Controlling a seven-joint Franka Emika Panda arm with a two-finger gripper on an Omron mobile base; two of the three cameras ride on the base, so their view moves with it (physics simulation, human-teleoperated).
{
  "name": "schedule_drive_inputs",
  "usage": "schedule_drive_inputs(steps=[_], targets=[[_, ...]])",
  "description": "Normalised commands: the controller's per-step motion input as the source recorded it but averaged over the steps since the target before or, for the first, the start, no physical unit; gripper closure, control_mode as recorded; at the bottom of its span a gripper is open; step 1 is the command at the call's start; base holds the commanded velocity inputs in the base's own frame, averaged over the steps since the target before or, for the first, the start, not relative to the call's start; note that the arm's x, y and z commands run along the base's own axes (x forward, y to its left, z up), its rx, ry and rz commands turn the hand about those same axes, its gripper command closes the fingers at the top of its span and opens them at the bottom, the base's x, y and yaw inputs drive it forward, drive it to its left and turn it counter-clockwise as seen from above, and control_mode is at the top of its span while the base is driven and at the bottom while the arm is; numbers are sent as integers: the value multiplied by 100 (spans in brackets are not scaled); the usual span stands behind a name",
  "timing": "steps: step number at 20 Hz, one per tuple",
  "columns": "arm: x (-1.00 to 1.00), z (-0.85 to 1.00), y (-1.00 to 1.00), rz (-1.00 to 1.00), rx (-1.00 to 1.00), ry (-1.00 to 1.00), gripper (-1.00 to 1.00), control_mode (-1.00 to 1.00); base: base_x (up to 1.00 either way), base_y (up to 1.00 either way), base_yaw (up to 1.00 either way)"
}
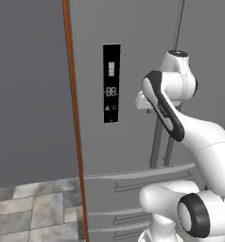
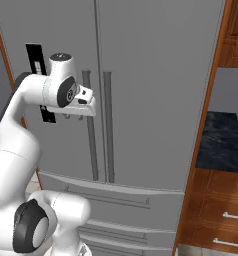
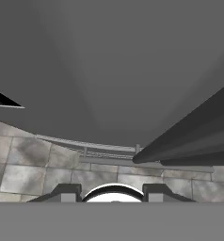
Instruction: There is a bowl on the dining counter. Grab a lemon wedge from the fridge and place it in the bowl. Then get the liquor bottle and glass cup from the cabinet and place them next to the bowl.
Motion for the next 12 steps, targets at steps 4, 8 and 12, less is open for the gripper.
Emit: schedule_drive_inputs(steps=[4,8,12], targets=[[0,0,0,0,0,0,-100,100,-4,-2,0],[0,0,0,0,0,0,-100,100,-3,-41,-5],[0,0,0,0,0,0,-100,100,0,-58,-2]])
